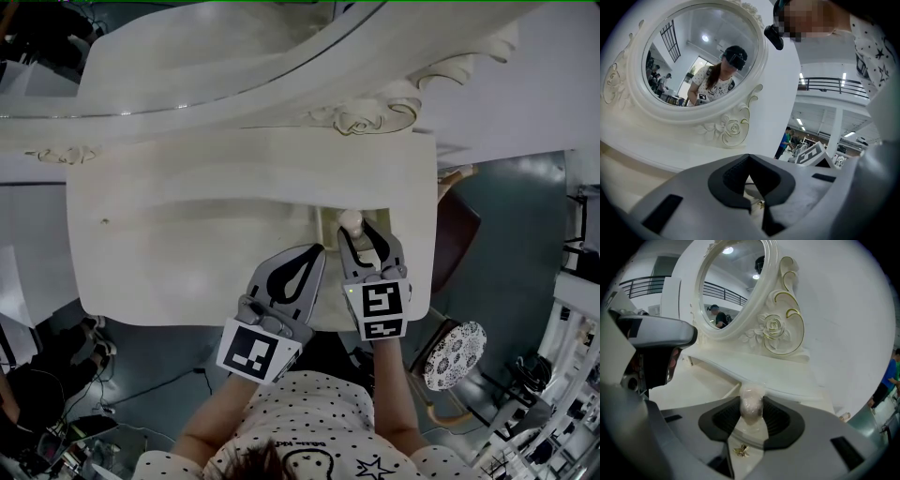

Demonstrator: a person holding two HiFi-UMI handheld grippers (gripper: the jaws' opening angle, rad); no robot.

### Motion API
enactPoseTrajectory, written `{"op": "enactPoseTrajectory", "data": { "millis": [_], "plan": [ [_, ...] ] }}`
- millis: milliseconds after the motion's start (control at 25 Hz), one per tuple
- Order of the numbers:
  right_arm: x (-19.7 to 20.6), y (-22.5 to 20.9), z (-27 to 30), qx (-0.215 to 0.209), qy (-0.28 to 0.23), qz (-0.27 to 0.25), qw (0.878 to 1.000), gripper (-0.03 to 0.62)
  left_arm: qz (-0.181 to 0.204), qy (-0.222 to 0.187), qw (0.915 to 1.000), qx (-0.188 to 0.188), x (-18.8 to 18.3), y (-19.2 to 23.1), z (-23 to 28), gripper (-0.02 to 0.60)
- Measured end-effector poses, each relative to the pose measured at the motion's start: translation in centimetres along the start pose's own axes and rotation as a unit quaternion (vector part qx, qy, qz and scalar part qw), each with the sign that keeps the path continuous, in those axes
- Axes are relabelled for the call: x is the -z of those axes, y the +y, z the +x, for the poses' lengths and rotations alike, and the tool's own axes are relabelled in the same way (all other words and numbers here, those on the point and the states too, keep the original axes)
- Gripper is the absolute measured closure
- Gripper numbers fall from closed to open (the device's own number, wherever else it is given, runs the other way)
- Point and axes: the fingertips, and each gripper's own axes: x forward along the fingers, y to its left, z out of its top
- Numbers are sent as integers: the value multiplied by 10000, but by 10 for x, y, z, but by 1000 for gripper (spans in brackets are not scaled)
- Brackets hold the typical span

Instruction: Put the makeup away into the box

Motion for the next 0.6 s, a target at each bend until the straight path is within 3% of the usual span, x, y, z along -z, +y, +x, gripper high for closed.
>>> {"op": "enactPoseTrajectory", "data": {
  "millis": [240, 600],
  "plan": [
    [4, 2, 2, 35, 170, -268, 9995, 445, 79, 35, 10000, 4, 1, 2, -2, 586],
    [5, 1, 4, -4, 334, -197, 9992, 442, 86, 69, 9999, 20, 3, 3, -5, 586]
  ]
}}
